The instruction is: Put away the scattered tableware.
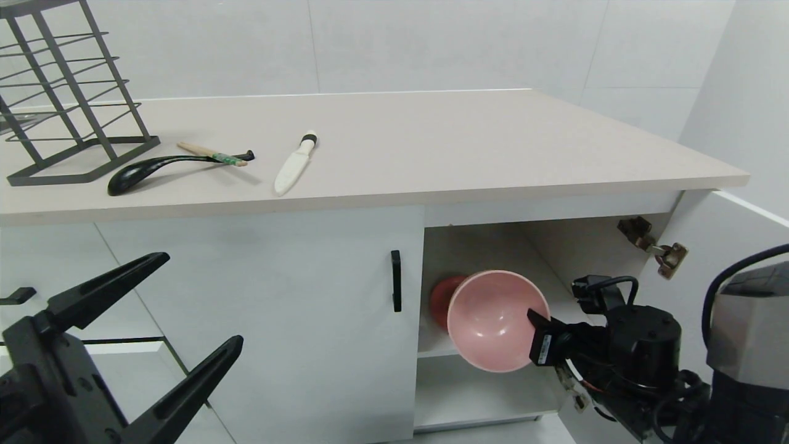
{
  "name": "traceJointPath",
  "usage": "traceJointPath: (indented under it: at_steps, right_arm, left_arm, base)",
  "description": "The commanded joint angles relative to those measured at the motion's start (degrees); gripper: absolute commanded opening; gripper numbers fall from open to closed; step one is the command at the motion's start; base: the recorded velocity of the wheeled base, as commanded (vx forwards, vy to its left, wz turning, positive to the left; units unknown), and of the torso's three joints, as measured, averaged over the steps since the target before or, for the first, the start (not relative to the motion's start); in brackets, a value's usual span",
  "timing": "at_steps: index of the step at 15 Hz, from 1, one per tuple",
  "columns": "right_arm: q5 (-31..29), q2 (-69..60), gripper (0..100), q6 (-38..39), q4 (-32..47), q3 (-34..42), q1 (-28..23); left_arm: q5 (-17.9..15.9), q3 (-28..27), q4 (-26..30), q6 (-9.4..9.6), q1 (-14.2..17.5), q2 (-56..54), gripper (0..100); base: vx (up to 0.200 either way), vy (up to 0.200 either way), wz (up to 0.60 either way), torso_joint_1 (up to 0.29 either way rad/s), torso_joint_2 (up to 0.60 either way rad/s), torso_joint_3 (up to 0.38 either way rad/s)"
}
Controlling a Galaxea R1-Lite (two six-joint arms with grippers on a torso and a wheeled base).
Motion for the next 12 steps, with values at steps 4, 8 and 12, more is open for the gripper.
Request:
traceJointPath:
  at_steps: [4,8,12]
  right_arm:
    - [8.3,6.0,0,-3.5,0.0,-6.8,-5.0]
    - [12.8,10.9,0,-6.1,0.0,-11.4,-9.2]
    - [15.7,14.5,0,-7.8,0.0,-15.3,-10.6]
  left_arm:
    - [0.0,0.1,1.3,0.01,0.2,-0.1,100]
    - [0.0,0.4,1.5,0.01,0.2,0.4,100]
    - [0.0,0.4,3.3,-0.08,0.2,1.0,100]
  base:
    - [0.000,0.000,0.00,0.000,0.00,0.000]
    - [0.000,0.000,0.00,0.000,0.00,0.000]
    - [0.000,0.000,0.00,0.000,0.00,0.000]
